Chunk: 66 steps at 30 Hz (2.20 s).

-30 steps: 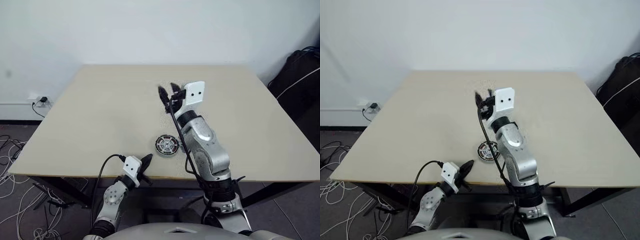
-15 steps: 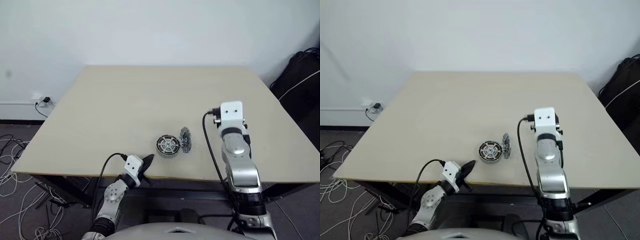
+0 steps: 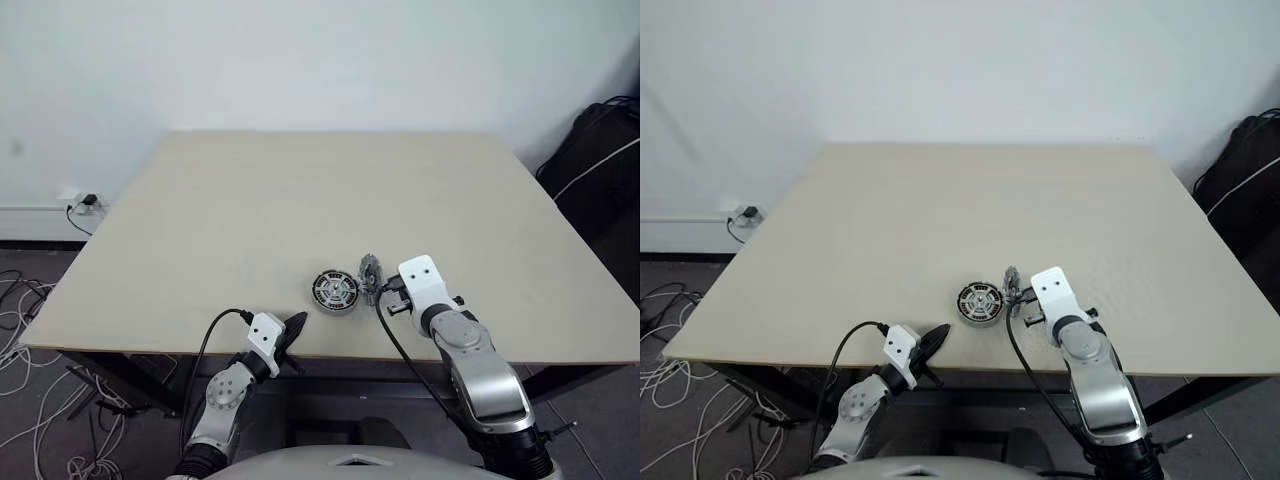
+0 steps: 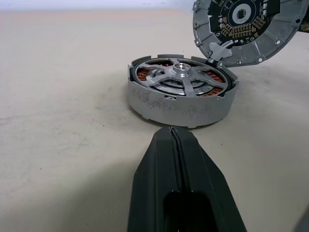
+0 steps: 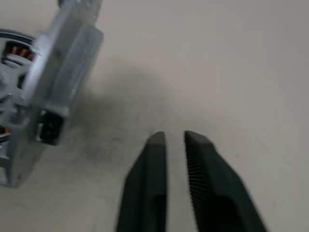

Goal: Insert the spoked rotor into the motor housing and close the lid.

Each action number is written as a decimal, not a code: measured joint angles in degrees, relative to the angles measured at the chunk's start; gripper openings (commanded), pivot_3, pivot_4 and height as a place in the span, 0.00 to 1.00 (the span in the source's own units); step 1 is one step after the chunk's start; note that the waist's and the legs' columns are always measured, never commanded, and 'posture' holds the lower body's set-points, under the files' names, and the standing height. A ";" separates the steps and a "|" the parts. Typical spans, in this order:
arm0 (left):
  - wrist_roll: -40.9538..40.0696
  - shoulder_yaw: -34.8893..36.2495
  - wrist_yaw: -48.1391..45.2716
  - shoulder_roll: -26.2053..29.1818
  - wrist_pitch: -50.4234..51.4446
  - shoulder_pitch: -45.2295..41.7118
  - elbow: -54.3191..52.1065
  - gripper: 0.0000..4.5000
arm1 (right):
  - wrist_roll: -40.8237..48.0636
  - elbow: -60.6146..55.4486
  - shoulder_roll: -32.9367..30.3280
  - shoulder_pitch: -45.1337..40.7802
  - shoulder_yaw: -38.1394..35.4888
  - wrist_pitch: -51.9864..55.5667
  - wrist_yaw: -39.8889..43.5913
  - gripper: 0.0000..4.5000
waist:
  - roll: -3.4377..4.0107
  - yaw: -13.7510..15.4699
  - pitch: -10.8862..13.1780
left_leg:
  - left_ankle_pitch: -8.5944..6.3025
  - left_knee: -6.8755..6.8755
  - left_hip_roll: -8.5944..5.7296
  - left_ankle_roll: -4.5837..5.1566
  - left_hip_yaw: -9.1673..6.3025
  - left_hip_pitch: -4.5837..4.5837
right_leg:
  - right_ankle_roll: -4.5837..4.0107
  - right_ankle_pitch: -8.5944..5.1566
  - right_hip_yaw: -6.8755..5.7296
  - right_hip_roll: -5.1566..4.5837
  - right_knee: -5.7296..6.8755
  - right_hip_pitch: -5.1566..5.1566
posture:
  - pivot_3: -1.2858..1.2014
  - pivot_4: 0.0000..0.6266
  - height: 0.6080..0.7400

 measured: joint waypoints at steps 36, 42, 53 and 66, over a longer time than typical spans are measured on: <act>0.00 -0.95 2.60 0.42 2.62 0.70 -2.72 0.00 | 12.60 -0.41 0.02 -7.27 0.69 6.05 7.59 0.01 | -0.02 0.35 0.00 | -0.08 0.02 -0.04 0.05 0.02 -0.03 | 0.06 0.04 0.02 -0.04 -0.06 -0.03 | 0.52 0.00 1.00; 0.13 -1.15 3.20 0.48 4.98 2.10 -5.48 0.00 | 13.60 6.65 4.10 -9.31 1.73 4.15 7.34 0.01 | -0.02 0.07 0.00 | -0.08 0.01 -0.03 0.04 0.02 -0.03 | 0.03 0.05 0.02 -0.02 -0.05 -0.05 | 0.52 0.00 1.00; 0.09 -1.24 3.90 1.15 7.15 3.16 -7.75 0.00 | 13.82 16.84 7.51 -12.74 5.39 -1.73 7.48 0.01 | 0.02 -0.06 -0.06 | -0.08 0.01 -0.04 0.03 0.02 -0.02 | -0.04 0.09 0.02 0.00 -0.03 -0.05 | 0.52 0.00 1.00; 0.00 -1.19 3.87 1.44 5.66 3.12 -6.87 0.00 | 15.90 16.06 -2.11 -10.93 5.88 -26.88 20.80 0.28 | 0.02 -0.03 -0.05 | -0.07 0.04 -0.06 0.05 0.04 -0.01 | -0.02 0.08 0.01 0.02 -0.03 -0.02 | 0.52 0.00 1.00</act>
